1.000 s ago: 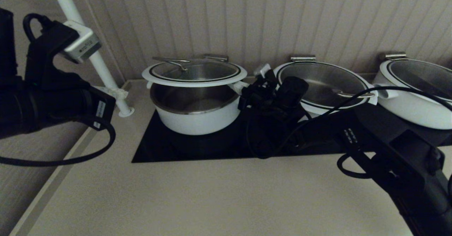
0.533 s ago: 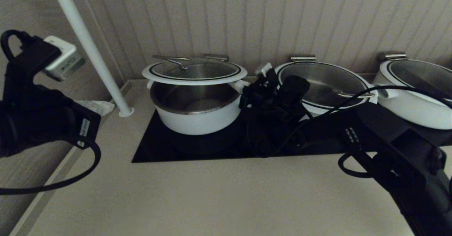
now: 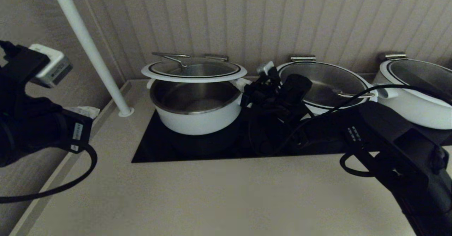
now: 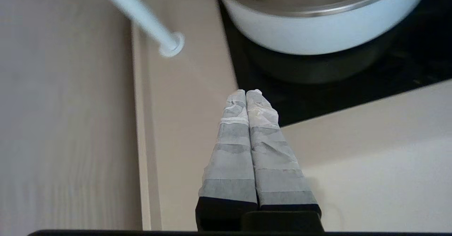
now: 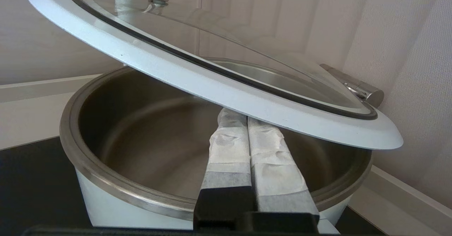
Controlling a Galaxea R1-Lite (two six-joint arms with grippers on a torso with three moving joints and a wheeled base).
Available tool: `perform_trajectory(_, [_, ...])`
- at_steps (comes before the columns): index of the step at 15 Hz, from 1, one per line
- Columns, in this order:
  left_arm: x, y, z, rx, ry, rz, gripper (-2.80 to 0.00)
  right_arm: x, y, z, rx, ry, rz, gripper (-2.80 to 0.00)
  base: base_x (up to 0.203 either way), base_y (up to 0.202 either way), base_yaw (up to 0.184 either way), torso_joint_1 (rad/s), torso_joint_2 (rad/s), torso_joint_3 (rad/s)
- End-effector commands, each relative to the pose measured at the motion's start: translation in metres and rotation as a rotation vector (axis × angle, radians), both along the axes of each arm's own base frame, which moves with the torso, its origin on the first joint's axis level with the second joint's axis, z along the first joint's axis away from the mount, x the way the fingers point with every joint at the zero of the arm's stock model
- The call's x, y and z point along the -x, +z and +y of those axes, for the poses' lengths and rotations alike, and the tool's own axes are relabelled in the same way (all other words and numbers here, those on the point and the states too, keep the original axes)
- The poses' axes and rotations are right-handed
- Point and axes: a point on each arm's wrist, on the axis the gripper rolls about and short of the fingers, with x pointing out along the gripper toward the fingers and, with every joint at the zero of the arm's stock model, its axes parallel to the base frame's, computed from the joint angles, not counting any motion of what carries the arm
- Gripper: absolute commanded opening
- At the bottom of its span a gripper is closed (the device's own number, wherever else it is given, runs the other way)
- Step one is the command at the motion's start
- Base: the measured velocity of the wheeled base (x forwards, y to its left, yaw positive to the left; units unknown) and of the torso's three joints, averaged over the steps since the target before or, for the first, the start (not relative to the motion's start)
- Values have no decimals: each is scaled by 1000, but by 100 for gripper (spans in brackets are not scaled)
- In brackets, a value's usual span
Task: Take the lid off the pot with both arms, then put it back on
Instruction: Open the pot lid completely
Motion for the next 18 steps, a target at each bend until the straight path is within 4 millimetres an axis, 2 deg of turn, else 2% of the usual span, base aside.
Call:
perform_trajectory(1, [1,-7,1,5,27,-17,-280,1,1,0,-2,5,-9,-280,0,0,0,0,0,0])
perform_trajectory(7, [0,-27,3,11,127,-127,-280,1,2,0,-2,4,-8,-280,0,0,0,0,0,0])
perform_trajectory(14, [27,-45,14,-10,180,-125,-280,1,1,0,-2,5,-9,-280,0,0,0,0,0,0])
perform_trajectory(18, [28,-47,15,-16,210,-124,-280,0,1,0,-2,5,-9,-280,0,0,0,0,0,0])
